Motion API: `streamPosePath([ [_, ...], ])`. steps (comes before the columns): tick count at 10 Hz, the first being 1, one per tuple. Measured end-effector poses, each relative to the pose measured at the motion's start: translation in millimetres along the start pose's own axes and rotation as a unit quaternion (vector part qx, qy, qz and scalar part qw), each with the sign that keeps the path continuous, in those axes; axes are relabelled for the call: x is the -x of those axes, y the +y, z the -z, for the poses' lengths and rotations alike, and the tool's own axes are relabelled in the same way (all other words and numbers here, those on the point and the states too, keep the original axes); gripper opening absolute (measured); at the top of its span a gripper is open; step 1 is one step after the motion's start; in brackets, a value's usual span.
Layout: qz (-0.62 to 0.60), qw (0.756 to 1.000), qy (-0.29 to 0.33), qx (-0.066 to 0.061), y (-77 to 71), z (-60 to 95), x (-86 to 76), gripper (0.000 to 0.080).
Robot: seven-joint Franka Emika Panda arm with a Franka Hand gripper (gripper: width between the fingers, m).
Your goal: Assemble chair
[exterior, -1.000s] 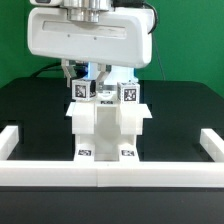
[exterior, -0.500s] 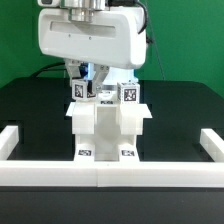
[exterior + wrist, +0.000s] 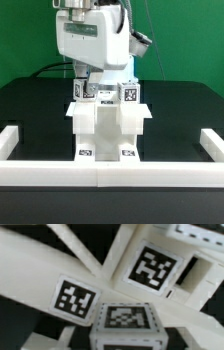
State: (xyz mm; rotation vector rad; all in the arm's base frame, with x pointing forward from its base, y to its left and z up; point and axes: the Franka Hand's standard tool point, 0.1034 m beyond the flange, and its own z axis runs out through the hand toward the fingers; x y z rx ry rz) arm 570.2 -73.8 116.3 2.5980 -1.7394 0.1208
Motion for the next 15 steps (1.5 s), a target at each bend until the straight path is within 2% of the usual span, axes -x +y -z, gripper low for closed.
streamPosePath([
  [4,-0.141,0.990,-0.003,-0.002,-1.0,-0.6,1.6,0.0287],
  [6,-0.161,0.987,-0.004,-0.002,-1.0,-0.8,1.8,0.0287],
  [7,-0.151,0.988,-0.004,-0.002,-0.9,-0.9,1.8,0.0368],
  [8,-0.140,0.990,-0.004,-0.002,-0.8,-1.1,1.8,0.0531],
  [9,-0.138,0.990,-0.004,0.000,-0.3,-1.7,1.7,0.0531],
  [10,-0.113,0.994,-0.003,0.000,0.0,-2.1,1.5,0.0623],
  [11,-0.066,0.998,-0.002,0.001,0.2,-2.3,1.5,0.0645],
  [15,0.080,0.997,0.000,0.004,0.7,-3.5,1.5,0.0649],
])
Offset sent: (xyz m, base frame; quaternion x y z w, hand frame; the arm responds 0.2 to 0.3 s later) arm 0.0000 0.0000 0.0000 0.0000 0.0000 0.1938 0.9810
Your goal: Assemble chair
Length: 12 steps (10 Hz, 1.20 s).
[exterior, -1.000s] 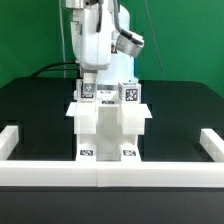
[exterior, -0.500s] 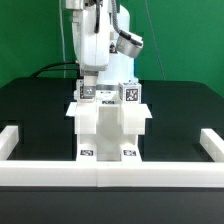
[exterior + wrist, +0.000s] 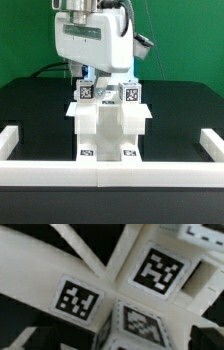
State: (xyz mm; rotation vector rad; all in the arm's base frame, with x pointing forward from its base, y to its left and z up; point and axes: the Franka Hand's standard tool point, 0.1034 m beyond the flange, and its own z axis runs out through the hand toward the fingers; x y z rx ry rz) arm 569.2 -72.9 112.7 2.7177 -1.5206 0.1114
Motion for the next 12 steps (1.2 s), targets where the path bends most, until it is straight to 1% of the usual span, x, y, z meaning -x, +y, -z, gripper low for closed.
streamPosePath([
  [2,0.079,0.997,0.000,0.000,0.3,-0.1,-0.4,0.0649],
  [4,0.134,0.991,0.000,0.000,0.4,-0.1,-0.3,0.0649],
  [8,0.275,0.961,0.000,0.002,1.4,-0.4,-0.9,0.0649],
  [11,0.356,0.935,0.000,0.002,1.9,-0.5,-1.4,0.0649],
  [12,0.393,0.920,0.000,0.002,2.4,-0.5,-2.0,0.0649],
])
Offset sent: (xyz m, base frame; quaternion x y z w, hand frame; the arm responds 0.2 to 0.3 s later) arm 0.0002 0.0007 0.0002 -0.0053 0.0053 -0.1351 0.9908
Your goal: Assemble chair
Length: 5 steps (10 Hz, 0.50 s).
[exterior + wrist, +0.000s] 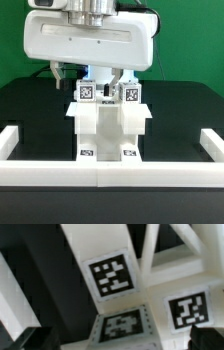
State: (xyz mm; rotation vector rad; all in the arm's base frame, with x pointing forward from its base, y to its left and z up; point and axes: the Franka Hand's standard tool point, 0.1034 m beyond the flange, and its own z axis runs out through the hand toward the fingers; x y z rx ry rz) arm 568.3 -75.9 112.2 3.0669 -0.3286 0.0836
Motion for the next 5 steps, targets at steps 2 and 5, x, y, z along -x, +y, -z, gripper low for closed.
streamPosePath([
  [2,0.065,0.998,0.000,0.001,0.8,0.0,0.0,0.0649],
  [5,0.083,0.997,0.000,0.001,1.5,-0.1,-0.1,0.0532],
])
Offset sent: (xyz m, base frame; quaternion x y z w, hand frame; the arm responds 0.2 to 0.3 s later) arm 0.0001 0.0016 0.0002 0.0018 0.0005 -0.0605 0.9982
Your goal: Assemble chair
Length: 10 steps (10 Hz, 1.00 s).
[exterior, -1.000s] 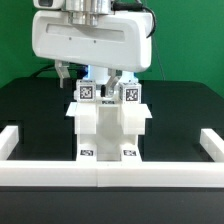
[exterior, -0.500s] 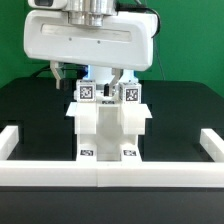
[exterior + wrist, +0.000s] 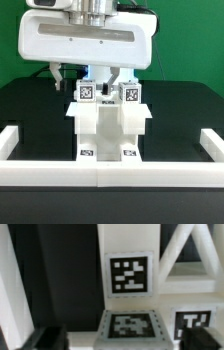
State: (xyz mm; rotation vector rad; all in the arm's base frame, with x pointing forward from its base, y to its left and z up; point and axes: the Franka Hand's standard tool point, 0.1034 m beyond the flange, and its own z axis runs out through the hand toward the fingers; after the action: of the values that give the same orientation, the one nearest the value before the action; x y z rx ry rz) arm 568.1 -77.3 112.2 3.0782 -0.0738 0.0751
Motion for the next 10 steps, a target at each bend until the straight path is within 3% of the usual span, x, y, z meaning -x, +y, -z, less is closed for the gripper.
streamPosePath([
  [1,-0.004,1.000,0.000,0.000,0.0,0.0,0.0,0.0397],
  [2,-0.014,1.000,0.000,0.000,0.1,0.0,0.0,0.0397],
  [3,-0.021,1.000,0.000,0.000,0.3,0.0,0.0,0.0270],
  [10,-0.254,0.967,0.000,-0.001,-0.6,-0.4,0.1,0.0271],
])
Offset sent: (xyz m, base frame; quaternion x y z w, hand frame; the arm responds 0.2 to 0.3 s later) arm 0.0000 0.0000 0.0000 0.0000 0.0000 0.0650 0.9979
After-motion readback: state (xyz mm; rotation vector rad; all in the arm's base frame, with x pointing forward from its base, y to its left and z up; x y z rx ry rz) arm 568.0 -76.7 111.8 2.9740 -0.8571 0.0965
